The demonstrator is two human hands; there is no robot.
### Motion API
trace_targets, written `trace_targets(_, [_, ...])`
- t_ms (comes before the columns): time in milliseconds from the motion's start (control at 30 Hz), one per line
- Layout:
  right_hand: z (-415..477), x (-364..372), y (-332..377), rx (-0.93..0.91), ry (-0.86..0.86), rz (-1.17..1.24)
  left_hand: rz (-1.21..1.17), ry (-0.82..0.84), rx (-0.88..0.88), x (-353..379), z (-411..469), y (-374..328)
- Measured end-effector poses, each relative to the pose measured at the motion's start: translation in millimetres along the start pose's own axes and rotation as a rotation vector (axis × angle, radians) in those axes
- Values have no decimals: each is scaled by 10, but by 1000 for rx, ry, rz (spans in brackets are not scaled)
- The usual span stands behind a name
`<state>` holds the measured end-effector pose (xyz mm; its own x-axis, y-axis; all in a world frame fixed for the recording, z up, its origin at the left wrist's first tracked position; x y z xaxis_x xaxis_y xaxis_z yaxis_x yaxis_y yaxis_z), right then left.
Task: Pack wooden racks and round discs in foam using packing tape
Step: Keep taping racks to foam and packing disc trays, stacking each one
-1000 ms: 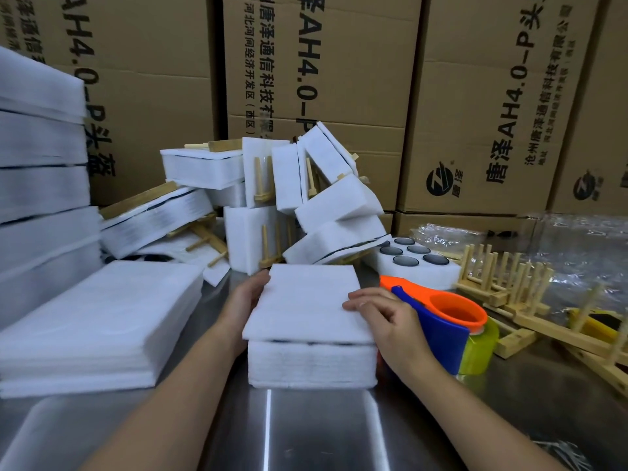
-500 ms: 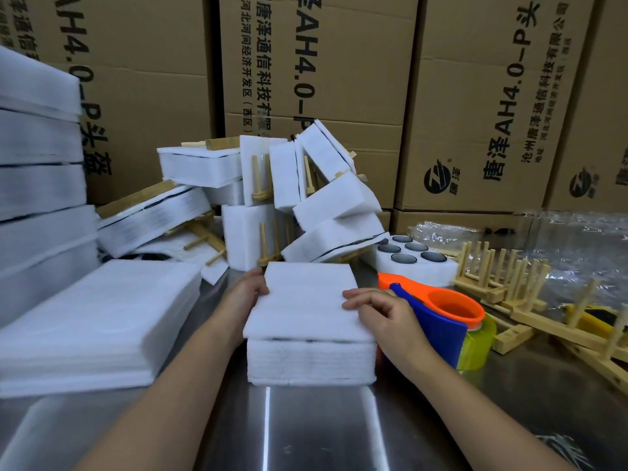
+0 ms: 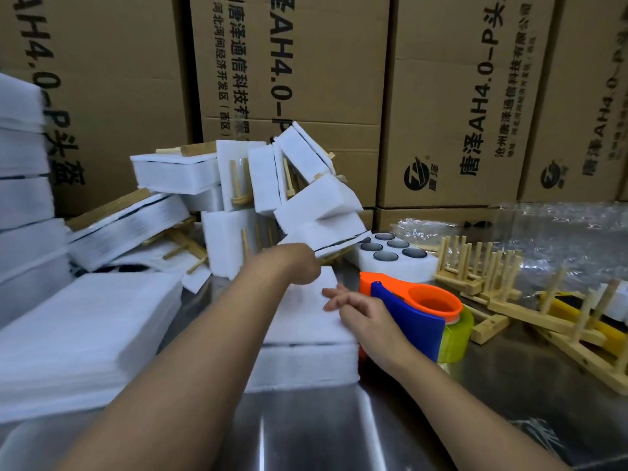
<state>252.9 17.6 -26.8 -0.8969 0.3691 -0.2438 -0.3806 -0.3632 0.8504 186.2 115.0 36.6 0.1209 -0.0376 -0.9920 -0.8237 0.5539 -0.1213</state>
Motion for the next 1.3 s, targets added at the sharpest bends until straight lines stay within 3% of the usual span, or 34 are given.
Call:
trace_targets(167, [26, -48, -26, -24, -50, -21, -73, -12, -3, 554, 186, 114])
trace_targets(300, [18, -60, 66, -87, -47, -204, -59, -19, 4, 573, 274, 131])
trace_targets(367, [-46, -217, 419, -316, -187, -387, -51, -15, 3, 597, 271, 128])
trace_targets(467, [-365, -605, 1018, -805, -549, -652, -52, -24, 4, 593, 274, 146])
trace_targets(500, [-438, -762, 1088, -852, -669, -742, -54, -27, 3, 588, 277, 149])
trace_targets(567, [-477, -1231, 987, -664, -933, -738, -58, -25, 1, 594, 275, 149])
trace_targets(600, [-488, -1536, 795, -470, -1069, -571, -60, -24, 1, 597, 272, 149])
trace_targets(700, [-736, -2129, -110, 30, -1477, 296, -67, -30, 3, 597, 273, 153])
trace_targets(733, [-809, -2194, -337, 94, -1553, 502, -67, -31, 4, 593, 273, 153])
trace_targets(800, [-826, -2168, -598, 190, -1575, 687, -71, -24, 2, 595, 271, 156])
trace_targets(933, [-853, -2046, -737, 413, -1561, 638, -69, -17, 3, 592, 253, 154])
trace_targets(1100, [-846, -2061, -757, 371, -1594, 784, -75, -8, -1, 590, 244, 158])
trace_targets(1300, [-851, -2053, -819, 390, -1618, 702, -83, -7, -3, 587, 235, 162])
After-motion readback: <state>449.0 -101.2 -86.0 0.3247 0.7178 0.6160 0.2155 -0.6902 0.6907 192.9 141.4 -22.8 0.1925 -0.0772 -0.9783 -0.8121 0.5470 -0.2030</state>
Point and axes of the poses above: each hand's wrist, its own z-axis towards the middle knuckle, its own x-axis out of the palm, y = z × x, the point moved 9 cm from there along z, towards the middle knuckle, and after that the axes turned 5 degrees about -x, right-handed, at the moved point
